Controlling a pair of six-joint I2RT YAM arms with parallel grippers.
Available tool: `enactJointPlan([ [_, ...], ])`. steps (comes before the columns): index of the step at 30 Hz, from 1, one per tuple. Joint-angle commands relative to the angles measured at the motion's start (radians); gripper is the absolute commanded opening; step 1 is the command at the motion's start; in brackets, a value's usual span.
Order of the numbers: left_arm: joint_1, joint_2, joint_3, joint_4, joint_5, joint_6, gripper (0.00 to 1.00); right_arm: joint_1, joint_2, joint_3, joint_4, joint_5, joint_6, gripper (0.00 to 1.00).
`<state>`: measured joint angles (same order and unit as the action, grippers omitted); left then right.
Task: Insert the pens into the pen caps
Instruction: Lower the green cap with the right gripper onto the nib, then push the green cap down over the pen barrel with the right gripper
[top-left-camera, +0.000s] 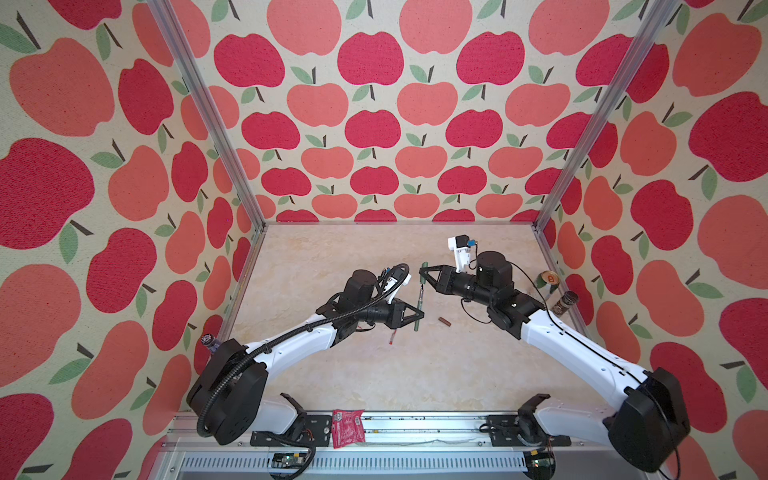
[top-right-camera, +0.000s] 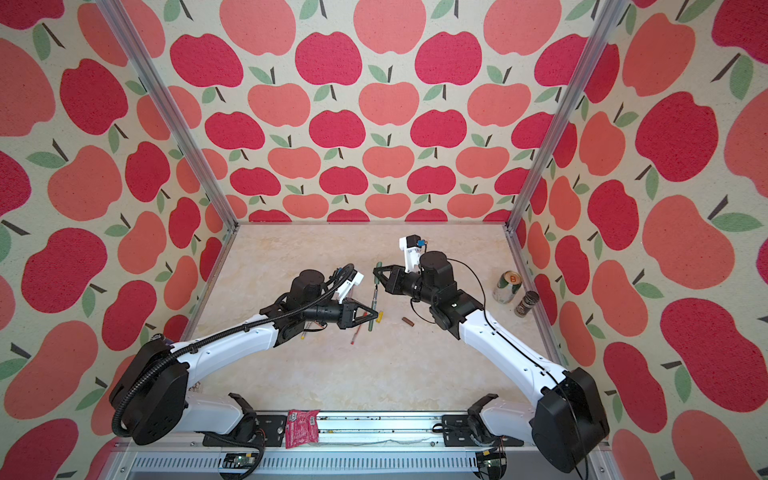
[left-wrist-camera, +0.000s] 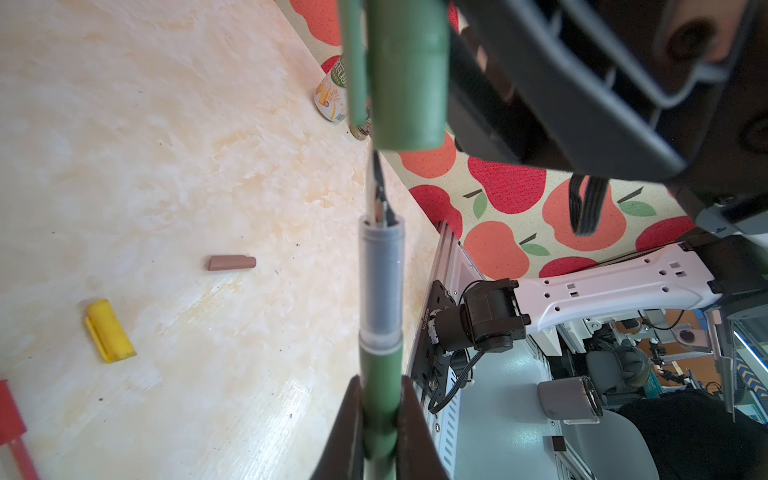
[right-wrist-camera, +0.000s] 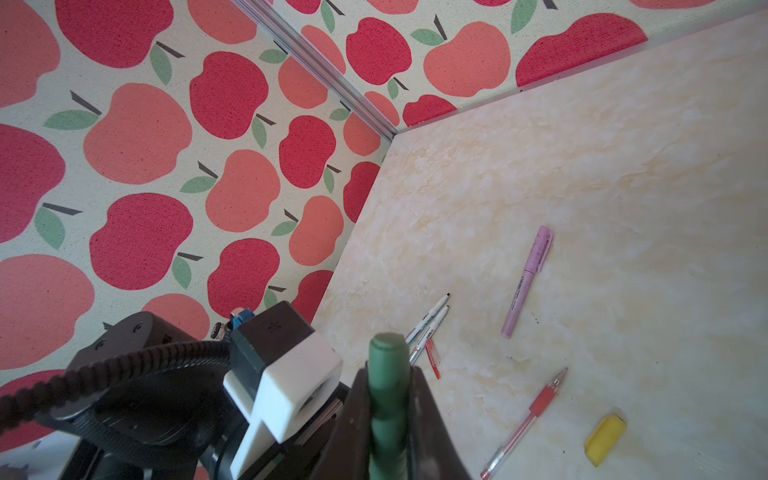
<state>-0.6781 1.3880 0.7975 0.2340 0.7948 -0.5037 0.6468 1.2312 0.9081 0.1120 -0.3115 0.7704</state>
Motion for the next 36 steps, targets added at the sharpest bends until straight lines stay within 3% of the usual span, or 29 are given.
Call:
enactJointPlan([
  [1,0.006,0.001,0.003,0.028,0.015,0.009,0.06,-0.004,-0.018,-0.033,-0.018,0.015,-0.025,0.00],
  [36,0.006,-0.014,-0.015,0.039,0.015,0.007,0.06,-0.011,0.052,0.041,0.002,0.012,-0.038,0.00],
])
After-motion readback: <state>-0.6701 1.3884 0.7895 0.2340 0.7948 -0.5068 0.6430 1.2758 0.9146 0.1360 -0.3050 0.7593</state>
